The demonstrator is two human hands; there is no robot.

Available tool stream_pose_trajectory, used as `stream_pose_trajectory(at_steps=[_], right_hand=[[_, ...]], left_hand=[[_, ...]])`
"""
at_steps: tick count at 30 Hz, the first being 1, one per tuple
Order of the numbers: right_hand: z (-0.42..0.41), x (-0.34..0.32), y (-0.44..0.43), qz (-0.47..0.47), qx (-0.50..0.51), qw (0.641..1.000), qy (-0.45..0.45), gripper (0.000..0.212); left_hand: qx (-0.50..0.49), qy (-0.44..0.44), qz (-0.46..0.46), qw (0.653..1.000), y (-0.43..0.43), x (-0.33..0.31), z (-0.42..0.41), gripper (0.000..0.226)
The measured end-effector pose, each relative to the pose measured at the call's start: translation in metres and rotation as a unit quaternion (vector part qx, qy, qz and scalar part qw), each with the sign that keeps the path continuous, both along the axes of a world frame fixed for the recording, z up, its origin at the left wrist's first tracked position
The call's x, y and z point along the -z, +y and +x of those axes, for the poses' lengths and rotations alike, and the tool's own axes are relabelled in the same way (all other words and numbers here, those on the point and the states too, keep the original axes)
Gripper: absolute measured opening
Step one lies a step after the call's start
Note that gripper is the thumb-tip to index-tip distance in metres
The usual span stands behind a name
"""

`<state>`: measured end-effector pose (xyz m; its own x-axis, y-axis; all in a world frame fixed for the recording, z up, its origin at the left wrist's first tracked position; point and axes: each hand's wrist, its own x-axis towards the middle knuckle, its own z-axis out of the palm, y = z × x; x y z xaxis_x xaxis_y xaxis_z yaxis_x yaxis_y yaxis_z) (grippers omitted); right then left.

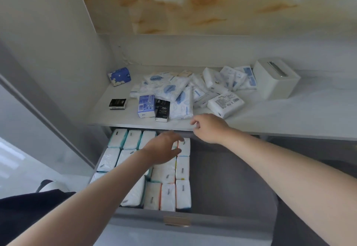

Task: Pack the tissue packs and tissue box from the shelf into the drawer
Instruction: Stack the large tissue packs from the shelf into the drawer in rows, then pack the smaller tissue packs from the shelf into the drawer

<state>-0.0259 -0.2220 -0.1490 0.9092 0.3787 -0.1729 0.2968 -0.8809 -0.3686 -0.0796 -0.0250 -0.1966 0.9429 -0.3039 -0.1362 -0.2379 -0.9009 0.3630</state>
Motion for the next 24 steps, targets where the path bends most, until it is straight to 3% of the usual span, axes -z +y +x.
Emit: stream_pose_trajectory(at_steps=[7, 12, 14, 17, 20, 22, 24], right_hand=[[0.068, -0.017, -0.013, 0.045, 0.04, 0.993, -0.103, 0.034], [0.097, -0.011, 0.013, -0.024, 0.075, 0.992, -0.098, 0.097], [0.105, -0.002, 0.026, -0.077, 0.074, 0.989, -0.099, 0.11], [0.118, 0.006, 0.037, -0.092, 0.103, 0.985, -0.106, 0.104], [0.13, 0.002, 0.041, -0.053, 0.131, 0.989, -0.051, 0.103], [0.137, 0.0, 0.038, 0.005, 0.143, 0.99, -0.003, 0.101], [0.141, -0.002, 0.033, 0.06, 0.152, 0.986, 0.021, 0.088]], left_hand=[[-0.071, -0.121, 0.001, 0.99, -0.016, -0.051, 0.084, 0.043], [-0.137, -0.08, 0.083, 0.984, -0.013, -0.05, 0.138, 0.057], [-0.164, -0.039, 0.094, 0.981, -0.004, -0.042, 0.152, 0.057], [-0.183, -0.028, 0.087, 0.979, 0.009, -0.033, 0.163, 0.042], [-0.213, -0.062, 0.086, 0.971, 0.016, -0.034, 0.169, 0.03], [-0.25, -0.065, 0.052, 0.965, 0.019, -0.034, 0.171, 0.032], [-0.294, -0.046, -0.005, 0.955, 0.021, -0.035, 0.171, 0.051]])
